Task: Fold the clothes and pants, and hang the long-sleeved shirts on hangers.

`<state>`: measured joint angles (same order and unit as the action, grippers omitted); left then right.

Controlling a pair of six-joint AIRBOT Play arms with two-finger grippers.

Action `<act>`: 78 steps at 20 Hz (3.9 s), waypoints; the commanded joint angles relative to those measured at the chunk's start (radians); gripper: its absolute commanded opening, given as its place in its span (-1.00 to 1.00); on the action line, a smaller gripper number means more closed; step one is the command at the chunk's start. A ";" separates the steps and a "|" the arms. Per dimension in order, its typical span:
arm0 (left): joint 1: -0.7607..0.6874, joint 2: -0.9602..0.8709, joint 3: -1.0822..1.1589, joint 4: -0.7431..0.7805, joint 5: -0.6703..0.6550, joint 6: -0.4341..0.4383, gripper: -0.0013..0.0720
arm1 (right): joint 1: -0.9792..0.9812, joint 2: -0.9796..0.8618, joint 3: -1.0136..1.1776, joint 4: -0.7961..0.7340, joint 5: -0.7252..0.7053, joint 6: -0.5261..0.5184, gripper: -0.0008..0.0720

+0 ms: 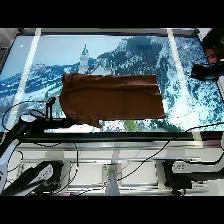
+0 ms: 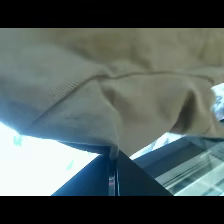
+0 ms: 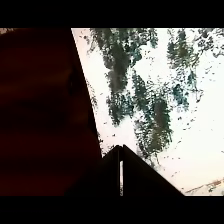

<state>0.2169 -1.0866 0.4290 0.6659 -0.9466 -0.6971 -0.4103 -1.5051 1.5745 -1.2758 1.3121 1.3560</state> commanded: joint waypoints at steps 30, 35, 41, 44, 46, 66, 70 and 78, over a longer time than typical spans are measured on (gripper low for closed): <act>0.001 0.050 0.097 -0.137 -0.048 0.006 -0.92 | -0.106 0.034 -0.837 0.694 -0.144 -0.340 -0.95; 0.069 0.175 0.134 -0.117 -0.165 -0.004 -0.93 | -0.106 0.224 -0.837 0.729 -0.047 -0.408 -0.95; 0.258 0.446 0.146 -0.013 -0.172 -0.135 -0.93 | -0.095 0.597 -0.838 0.681 -0.046 -0.198 -0.95; 0.250 0.495 0.146 -0.016 -0.083 -0.135 -0.93 | 0.023 0.715 -0.838 0.668 -0.250 -0.141 -0.95; 0.229 0.468 0.146 -0.021 0.037 -0.135 -0.93 | 0.137 0.708 -0.838 0.638 -0.439 -0.083 -0.95; -0.211 -0.332 0.474 -0.068 0.786 -0.126 -0.93 | 0.424 0.132 -0.777 0.707 -1.180 0.075 -0.95; -0.210 -0.332 0.474 -0.068 0.786 -0.126 -0.92 | 0.424 0.037 -0.671 0.698 -1.128 0.073 -0.95; -0.183 -0.301 0.473 -0.068 0.671 -0.127 0.93 | 0.414 0.011 -0.629 0.617 -1.011 0.064 0.86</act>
<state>0.0162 -1.4078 0.9016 0.5976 -0.2115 -0.8234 0.0097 -1.4899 0.9367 -0.6289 0.2546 1.4239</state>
